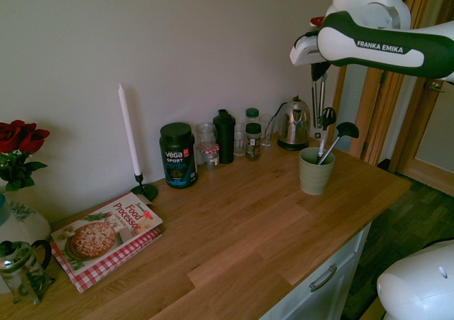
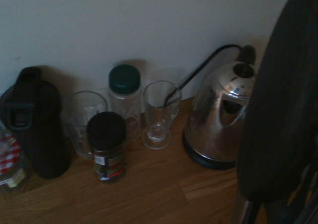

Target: Put the tongs back in the holder

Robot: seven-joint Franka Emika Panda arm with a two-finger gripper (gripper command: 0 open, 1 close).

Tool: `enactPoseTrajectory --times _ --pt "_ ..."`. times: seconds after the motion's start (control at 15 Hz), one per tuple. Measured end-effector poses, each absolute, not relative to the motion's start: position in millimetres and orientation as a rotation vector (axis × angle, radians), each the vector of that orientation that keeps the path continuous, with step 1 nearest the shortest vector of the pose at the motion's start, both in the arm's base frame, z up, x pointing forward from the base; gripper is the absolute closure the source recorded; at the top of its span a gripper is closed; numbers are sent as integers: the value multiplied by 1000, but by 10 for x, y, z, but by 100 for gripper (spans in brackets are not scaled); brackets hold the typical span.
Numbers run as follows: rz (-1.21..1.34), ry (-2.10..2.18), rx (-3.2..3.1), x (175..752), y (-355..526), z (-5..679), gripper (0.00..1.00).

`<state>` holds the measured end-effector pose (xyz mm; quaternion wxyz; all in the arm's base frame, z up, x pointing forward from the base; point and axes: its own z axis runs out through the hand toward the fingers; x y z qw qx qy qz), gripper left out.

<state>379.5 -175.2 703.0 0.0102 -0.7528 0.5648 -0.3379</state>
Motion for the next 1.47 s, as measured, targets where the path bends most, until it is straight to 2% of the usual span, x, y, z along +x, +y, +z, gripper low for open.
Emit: enactPoseTrajectory --times 0.87,0.93,1.47 --pt "-925 1741 -2335 3861 -2264 5503 100" --pt "-912 1746 -2328 3865 -2273 5430 0" --pt "-869 1760 -2344 3906 -2288 5216 0"
